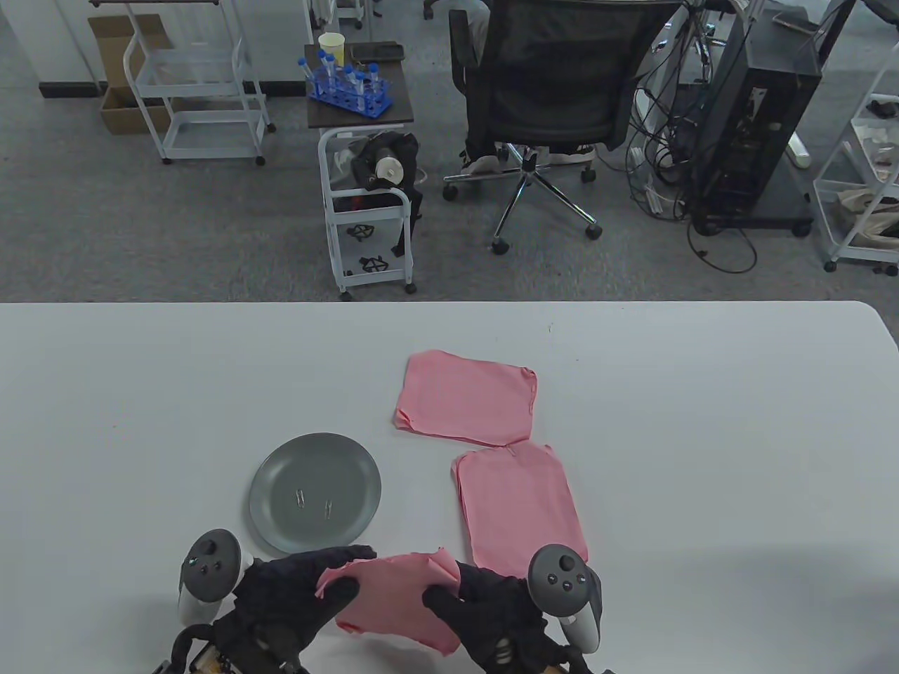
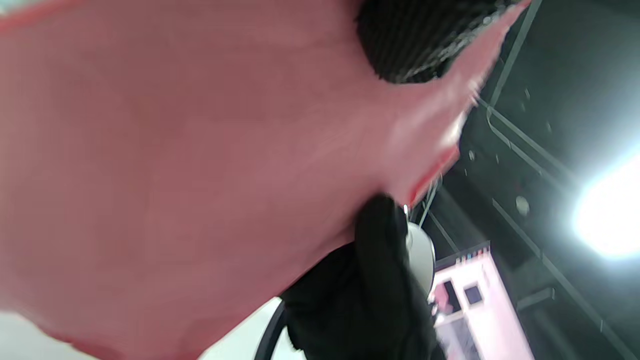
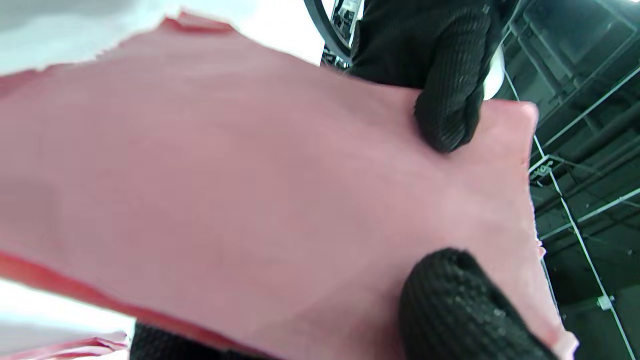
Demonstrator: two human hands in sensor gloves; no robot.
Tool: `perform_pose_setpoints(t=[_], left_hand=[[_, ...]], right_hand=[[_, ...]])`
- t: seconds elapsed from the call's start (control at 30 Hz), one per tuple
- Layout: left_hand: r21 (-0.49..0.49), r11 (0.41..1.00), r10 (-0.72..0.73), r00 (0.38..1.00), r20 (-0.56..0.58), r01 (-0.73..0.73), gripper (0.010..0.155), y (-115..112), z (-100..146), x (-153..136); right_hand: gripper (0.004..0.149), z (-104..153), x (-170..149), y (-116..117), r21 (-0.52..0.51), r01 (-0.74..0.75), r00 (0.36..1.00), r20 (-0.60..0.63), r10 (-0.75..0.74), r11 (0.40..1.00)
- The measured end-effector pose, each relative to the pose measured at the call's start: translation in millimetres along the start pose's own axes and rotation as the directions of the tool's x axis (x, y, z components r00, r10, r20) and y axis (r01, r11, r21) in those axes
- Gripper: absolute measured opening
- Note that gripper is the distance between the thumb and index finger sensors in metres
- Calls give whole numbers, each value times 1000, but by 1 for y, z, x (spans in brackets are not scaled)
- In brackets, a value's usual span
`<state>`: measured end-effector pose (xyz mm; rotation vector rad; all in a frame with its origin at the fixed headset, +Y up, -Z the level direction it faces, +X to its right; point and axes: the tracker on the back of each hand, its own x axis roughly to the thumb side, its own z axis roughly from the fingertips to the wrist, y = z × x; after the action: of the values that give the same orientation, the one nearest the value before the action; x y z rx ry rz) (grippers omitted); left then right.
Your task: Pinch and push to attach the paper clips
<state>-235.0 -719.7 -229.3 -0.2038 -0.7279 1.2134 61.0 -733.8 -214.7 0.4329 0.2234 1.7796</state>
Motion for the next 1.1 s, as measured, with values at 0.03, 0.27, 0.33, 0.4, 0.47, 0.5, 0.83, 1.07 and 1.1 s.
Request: perform_pose_setpoints(t=[0.03, 0.27, 0.33, 0.4, 0.47, 0.5, 0.83, 1.07, 1.1], left_hand=[[26, 999, -18, 1000, 9, 18, 50, 0, 0, 5], [-23, 996, -92, 985, -143, 89, 46, 2, 1, -20], [-41, 999, -39, 993, -108, 34, 45, 1, -1, -20], [3, 1000, -7, 998, -67, 7, 45, 1, -2, -8], [37, 999, -31, 999, -13, 32, 45, 3, -2, 7], [56, 997, -60, 998, 8, 60, 45, 4, -2, 14], [42, 979, -195, 974, -114, 200, 45, 1, -3, -11], [88, 977, -193, 981, -28, 195, 47, 8, -2, 10], [89, 976, -194, 980, -34, 196, 47, 8, -2, 8]], right_hand=[[43, 1, 3, -2, -16, -34, 999, 35, 35, 999], [43, -4, -18, 2, -24, -77, 997, 5, 77, 997], [42, -3, -14, 0, -22, -70, 997, 22, 71, 997], [42, -1, -1, -4, -44, -78, 995, 64, 81, 996], [41, 1, 12, -7, -57, -63, 992, 108, 69, 996], [41, 2, 17, -8, -59, -59, 990, 126, 66, 997], [41, -5, -19, 0, -69, -71, 997, -29, 69, 995], [41, 1, 10, -7, -92, -133, 985, 99, 142, 987], [41, 1, 9, -7, -97, -138, 984, 96, 147, 986]])
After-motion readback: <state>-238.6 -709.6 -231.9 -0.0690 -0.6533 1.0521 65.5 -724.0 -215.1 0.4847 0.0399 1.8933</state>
